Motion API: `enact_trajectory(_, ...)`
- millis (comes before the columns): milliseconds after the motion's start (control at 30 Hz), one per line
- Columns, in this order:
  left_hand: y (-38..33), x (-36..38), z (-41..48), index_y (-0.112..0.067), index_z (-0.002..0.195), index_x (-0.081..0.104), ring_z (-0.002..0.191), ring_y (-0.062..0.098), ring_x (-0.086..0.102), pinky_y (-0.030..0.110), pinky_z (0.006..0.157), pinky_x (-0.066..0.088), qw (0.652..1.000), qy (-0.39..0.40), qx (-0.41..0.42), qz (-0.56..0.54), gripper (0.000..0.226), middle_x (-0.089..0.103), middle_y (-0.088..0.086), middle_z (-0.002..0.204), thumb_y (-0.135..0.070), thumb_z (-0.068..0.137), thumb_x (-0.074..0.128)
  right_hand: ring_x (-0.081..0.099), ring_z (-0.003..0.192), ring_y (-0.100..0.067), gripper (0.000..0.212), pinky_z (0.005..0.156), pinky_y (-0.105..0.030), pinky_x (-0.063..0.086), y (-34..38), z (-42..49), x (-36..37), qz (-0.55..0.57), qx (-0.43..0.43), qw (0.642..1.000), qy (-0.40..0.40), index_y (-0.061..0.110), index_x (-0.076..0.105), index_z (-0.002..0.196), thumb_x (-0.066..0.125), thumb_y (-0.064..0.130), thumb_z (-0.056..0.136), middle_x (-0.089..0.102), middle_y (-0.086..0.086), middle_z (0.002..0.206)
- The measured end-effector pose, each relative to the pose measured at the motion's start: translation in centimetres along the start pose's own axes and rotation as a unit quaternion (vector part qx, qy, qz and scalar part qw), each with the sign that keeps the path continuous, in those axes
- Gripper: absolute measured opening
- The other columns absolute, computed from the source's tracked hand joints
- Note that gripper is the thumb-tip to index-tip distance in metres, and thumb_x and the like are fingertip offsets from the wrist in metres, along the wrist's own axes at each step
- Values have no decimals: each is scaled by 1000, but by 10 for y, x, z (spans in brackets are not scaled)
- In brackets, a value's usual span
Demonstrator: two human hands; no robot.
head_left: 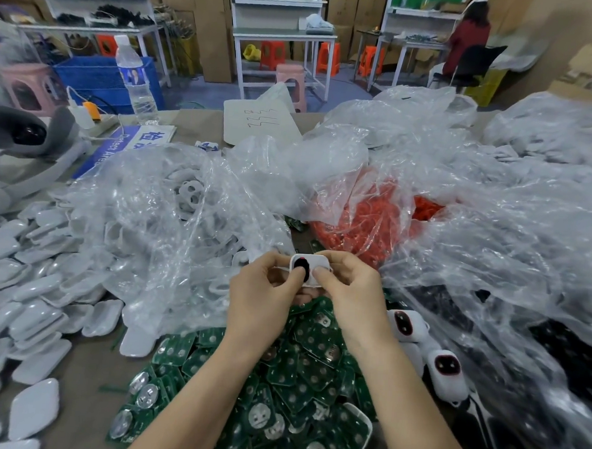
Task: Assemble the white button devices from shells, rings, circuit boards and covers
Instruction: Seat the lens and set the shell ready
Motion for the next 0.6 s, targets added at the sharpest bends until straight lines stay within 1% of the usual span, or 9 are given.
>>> enact_trajectory(33, 1, 0, 0, -12, 90, 68, 66, 22, 74, 38, 71, 61, 1000, -2, -3, 0, 3, 74, 9, 71, -13, 91, 66, 69, 88, -27, 14, 84, -44, 56, -5, 1, 0, 50, 29, 998, -1, 13, 68, 97, 63, 2, 89, 73, -10, 92)
enact_trajectory(100, 4, 0, -1, -12, 88, 67, 66, 23, 74, 42, 73, 61, 1000, -8, -13, -8, 3, 74, 12, 74, -13, 90, 67, 69, 82, -32, 11, 85, -53, 55, -12, 1, 1, 118, 59, 991, -5, 7, 68, 94, 63, -1, 88, 73, -15, 91)
enact_trajectory(200, 5, -1, -1, -13, 86, 67, 66, 23, 74, 45, 74, 61, 1000, -15, -13, 3, 4, 73, 13, 77, -13, 90, 68, 69, 79, -26, 14, 82, -51, 57, -15, 0, 0, 106, 52, 993, -30, 14, 69, 89, 64, 2, 88, 73, -8, 84)
enact_trajectory(267, 3, -2, -2, -15, 84, 67, 67, 22, 73, 45, 72, 61, 999, -19, 0, 25, 5, 73, 10, 77, -15, 90, 68, 69, 81, -29, 15, 79, -50, 57, -17, -1, 1, 84, 44, 994, -45, 19, 69, 88, 64, 5, 89, 72, -8, 83)
enact_trajectory(300, 3, -2, -2, -16, 84, 67, 67, 22, 73, 45, 71, 61, 999, -21, 6, 35, 6, 73, 7, 76, -15, 89, 68, 69, 80, -29, 16, 75, -46, 58, -17, -1, 1, 73, 38, 995, -49, 22, 68, 88, 64, 6, 90, 71, -8, 83)
enact_trajectory(367, 3, -2, -3, -17, 83, 67, 67, 21, 73, 44, 70, 61, 999, -22, 11, 48, 7, 72, 5, 75, -17, 89, 69, 68, 74, -17, 19, 63, -27, 56, -14, -1, -1, 30, 13, 998, -62, 27, 66, 86, 63, 8, 90, 70, -3, 80)
enact_trajectory(400, 4, -2, -2, -17, 83, 67, 67, 21, 73, 43, 70, 61, 999, -20, 7, 43, 7, 72, 6, 76, -17, 89, 69, 67, 73, -13, 20, 61, -23, 55, -12, -1, -1, 10, 7, 998, -63, 28, 65, 87, 63, 9, 91, 70, -1, 80)
enact_trajectory(500, 11, 0, 1, -15, 86, 66, 70, 23, 74, 39, 70, 61, 1000, -2, -21, 13, 5, 73, 9, 79, -16, 90, 68, 69, 82, -27, 19, 73, -38, 59, -12, 0, 1, 16, 29, 999, -30, 26, 67, 95, 64, 8, 90, 70, -11, 87)
enact_trajectory(600, 14, 7, 1, -11, 92, 64, 69, 23, 74, 29, 64, 59, 997, 43, -52, -35, 1, 75, 7, 76, -11, 92, 65, 70, 78, -22, 17, 71, -35, 60, -1, 3, -1, -20, 11, 1000, 9, 22, 70, 94, 64, 6, 89, 73, -6, 84)
Point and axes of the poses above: each hand's wrist, its own z-axis towards the middle knuckle, its own x-axis out of the palm, y = z × x, the point moved 10 cm from there along z, towards the middle knuckle
